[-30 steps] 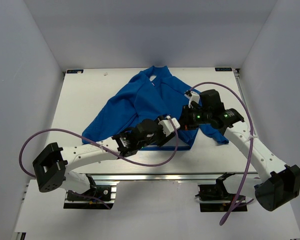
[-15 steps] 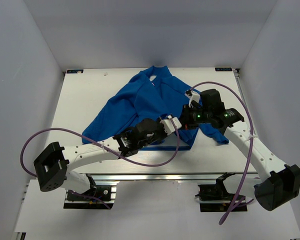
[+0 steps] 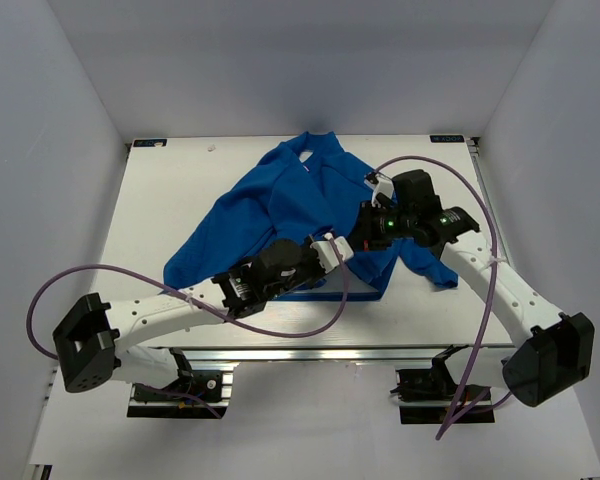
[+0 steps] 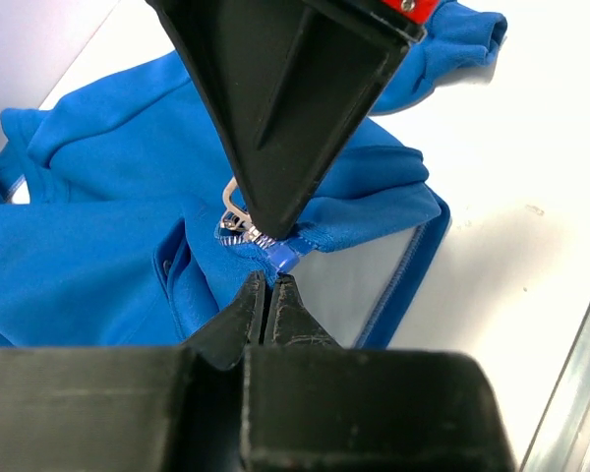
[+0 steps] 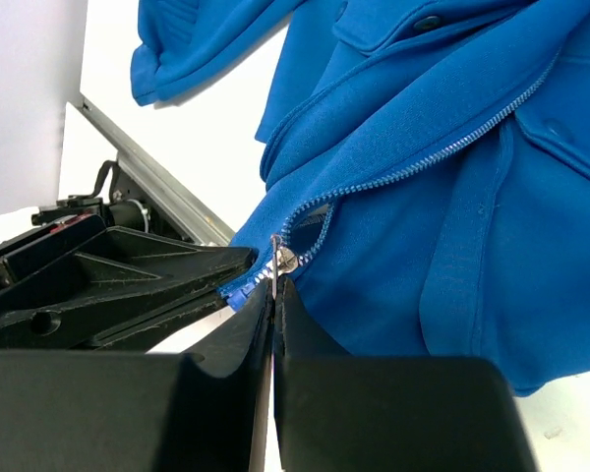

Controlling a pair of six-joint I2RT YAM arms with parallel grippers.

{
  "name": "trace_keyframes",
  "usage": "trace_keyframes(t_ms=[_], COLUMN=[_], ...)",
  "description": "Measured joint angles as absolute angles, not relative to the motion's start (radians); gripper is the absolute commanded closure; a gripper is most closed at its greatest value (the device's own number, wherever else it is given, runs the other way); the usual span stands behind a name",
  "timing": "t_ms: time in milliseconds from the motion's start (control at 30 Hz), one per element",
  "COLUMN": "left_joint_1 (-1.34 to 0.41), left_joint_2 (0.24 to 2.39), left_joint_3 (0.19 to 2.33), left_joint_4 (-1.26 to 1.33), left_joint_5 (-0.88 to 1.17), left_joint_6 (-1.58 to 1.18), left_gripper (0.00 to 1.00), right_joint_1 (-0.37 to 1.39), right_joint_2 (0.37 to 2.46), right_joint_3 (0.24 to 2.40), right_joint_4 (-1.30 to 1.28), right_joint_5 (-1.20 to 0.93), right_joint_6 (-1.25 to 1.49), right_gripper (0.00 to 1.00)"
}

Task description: Zip up the jacket

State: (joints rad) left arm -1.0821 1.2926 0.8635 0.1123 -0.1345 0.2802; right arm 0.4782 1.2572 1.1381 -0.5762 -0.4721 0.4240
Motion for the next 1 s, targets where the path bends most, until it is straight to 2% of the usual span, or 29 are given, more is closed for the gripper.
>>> trace_keyframes(t_ms=[233,567,733,1000], left_joint_1=[-1.084,-1.086,-1.087,-1.087], left_joint_2=[1.26,1.161,1.115,0.906], left_joint_3=[0.847,0.83,0.828,0.77], left_joint_4=[0.079,0.009,-0.044,-0.134], left_joint_5=[-0.126,-0.113,-0.117,-0.14], left_joint_6=[0.252,0.202,0.128,-0.084], left_gripper=[1.0,1.0,1.0,1.0], right_joint_1=[0.488,0.492,0.491,0.417], right_joint_2=[1.29,1.401,1.526,1.783], right_joint_3=[1.138,1.151,1.289,1.597], right_joint_4=[-0.57,-0.478,-0.471,-0.447], right_joint_5=[-0.44,-0.271,-0.094,0.105], right_joint_6=[0.43,0.421,0.396,0.33], right_gripper=[1.0,1.0,1.0,1.0])
